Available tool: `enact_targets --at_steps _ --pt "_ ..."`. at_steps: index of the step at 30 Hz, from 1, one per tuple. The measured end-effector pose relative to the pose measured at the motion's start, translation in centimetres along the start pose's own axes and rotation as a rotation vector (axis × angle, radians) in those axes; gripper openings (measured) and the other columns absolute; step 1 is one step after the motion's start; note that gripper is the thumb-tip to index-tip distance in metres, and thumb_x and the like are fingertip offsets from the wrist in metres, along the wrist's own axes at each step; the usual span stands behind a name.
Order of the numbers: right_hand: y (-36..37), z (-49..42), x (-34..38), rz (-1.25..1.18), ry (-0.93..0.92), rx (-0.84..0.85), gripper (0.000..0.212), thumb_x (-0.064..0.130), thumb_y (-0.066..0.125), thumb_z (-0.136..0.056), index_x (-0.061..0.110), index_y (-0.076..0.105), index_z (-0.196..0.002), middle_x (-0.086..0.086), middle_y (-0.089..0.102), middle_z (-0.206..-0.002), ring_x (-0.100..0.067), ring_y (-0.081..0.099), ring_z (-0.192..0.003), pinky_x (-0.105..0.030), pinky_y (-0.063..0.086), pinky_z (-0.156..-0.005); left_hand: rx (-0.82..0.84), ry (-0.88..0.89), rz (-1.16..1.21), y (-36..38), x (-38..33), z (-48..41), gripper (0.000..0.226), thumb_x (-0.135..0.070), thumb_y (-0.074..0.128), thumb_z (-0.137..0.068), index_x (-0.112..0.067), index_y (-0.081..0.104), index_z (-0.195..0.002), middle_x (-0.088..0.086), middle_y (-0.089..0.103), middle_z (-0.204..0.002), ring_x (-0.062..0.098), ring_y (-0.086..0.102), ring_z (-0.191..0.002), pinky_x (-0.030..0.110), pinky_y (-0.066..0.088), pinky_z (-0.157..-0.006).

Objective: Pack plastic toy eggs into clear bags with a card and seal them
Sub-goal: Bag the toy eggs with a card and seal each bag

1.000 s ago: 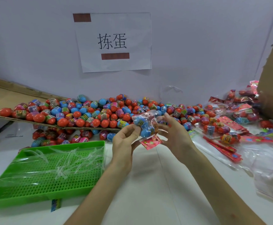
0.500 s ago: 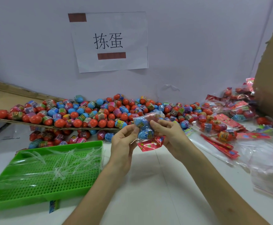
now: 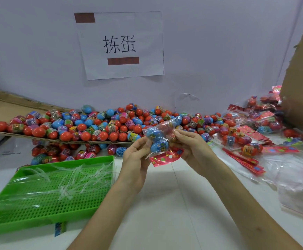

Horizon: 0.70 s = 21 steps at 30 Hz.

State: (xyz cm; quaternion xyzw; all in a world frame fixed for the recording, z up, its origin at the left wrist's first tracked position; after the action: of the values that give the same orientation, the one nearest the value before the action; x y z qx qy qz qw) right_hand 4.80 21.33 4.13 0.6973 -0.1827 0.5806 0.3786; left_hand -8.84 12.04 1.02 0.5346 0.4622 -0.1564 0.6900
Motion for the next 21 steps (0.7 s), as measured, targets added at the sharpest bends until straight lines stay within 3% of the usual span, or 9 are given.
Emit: enact_targets --at_steps 4,6,8,10,12,15,18,21 --pt "-0.1 0.0 0.1 -0.011 -0.019 -0.045 0.019 0.019 0.062 -0.095 0.009 0.079 -0.095 -0.007 0.076 -0.09 -0.019 0.074 -0.083 -0.029 0.062 -0.066 -0.022 -0.039 0.007 -0.1 0.3 -0.1 0.021 -0.009 0.066 -0.087 -0.007 0.068 -0.108 0.011 0.072 -0.113 0.024 0.066 -0.103 0.035 0.055 -0.089" --pt "-0.1 0.0 0.3 -0.017 -0.037 -0.068 0.016 0.021 0.068 -0.087 0.012 0.081 -0.085 -0.005 0.075 -0.084 -0.018 0.073 -0.081 -0.028 0.06 -0.066 -0.008 -0.037 -0.024 -0.1 0.2 -0.2 0.013 0.001 0.059 -0.095 -0.01 0.066 -0.1 0.01 0.07 -0.107 0.021 0.067 -0.096 0.031 0.053 -0.084" --pt "-0.3 0.0 0.5 0.018 -0.071 -0.117 0.013 0.02 0.07 -0.085 0.012 0.08 -0.084 -0.003 0.073 -0.083 -0.02 0.069 -0.087 -0.029 0.058 -0.073 -0.037 -0.004 -0.098 -0.2 0.0 -0.1 0.024 0.011 0.054 -0.095 -0.01 0.065 -0.099 0.006 0.073 -0.095 0.017 0.072 -0.085 0.025 0.059 -0.072" --pt "-0.5 0.1 0.9 0.087 -0.121 -0.153 0.009 0.017 0.072 -0.084 0.01 0.078 -0.087 -0.003 0.073 -0.084 -0.022 0.067 -0.092 -0.029 0.056 -0.076 -0.084 0.061 -0.13 -0.3 -0.4 0.0 0.037 0.017 0.045 -0.089 -0.01 0.062 -0.107 0.008 0.077 -0.099 0.025 0.074 -0.1 0.032 0.061 -0.083" --pt "-0.4 0.3 1.3 0.163 -0.16 -0.155 0.005 0.011 0.073 -0.086 0.012 0.078 -0.087 -0.002 0.073 -0.085 -0.02 0.067 -0.093 -0.026 0.055 -0.072 -0.065 0.137 -0.136 -0.1 -1.1 0.2 0.039 0.004 0.044 -0.084 -0.013 0.059 -0.116 0.006 0.076 -0.116 0.027 0.069 -0.116 0.038 0.056 -0.096" --pt "-0.1 0.5 1.5 0.276 -0.18 -0.122 0.007 0.009 0.072 -0.09 0.009 0.078 -0.093 -0.005 0.073 -0.091 -0.022 0.068 -0.096 -0.027 0.056 -0.075 0.075 0.217 -0.302 0.5 -1.8 0.5 0.044 -0.024 0.058 -0.085 -0.017 0.059 -0.129 -0.003 0.074 -0.125 0.017 0.067 -0.12 0.034 0.053 -0.1" --pt "0.4 0.6 1.5 0.41 -0.221 -0.103 0.011 0.008 0.072 -0.091 0.014 0.078 -0.086 0.002 0.074 -0.083 -0.014 0.07 -0.087 -0.021 0.056 -0.072 0.125 0.293 -0.496 1.4 -1.6 0.9 0.036 -0.033 0.071 -0.085 -0.018 0.069 -0.118 0.0 0.076 -0.111 0.016 0.071 -0.107 0.024 0.056 -0.086" --pt "0.9 0.6 1.5 0.523 -0.298 -0.124 0.028 0.002 0.069 -0.091 0.023 0.076 -0.074 0.011 0.07 -0.07 -0.005 0.069 -0.075 -0.015 0.054 -0.064 0.115 0.344 -0.526 1.5 -1.6 1.1 0.023 -0.028 0.075 -0.083 -0.019 0.073 -0.103 -0.002 0.077 -0.098 0.01 0.073 -0.095 0.018 0.055 -0.08"
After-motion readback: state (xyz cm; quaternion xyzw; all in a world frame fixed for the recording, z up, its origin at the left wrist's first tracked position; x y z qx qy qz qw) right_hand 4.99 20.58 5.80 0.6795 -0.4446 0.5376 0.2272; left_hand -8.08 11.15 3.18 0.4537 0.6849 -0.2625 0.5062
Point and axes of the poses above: each hand's wrist, its own z-axis away from the middle knuckle, its own y-axis out of the palm, x = y × z, the point moved 4 cm from there along -z, towards the middle knuckle
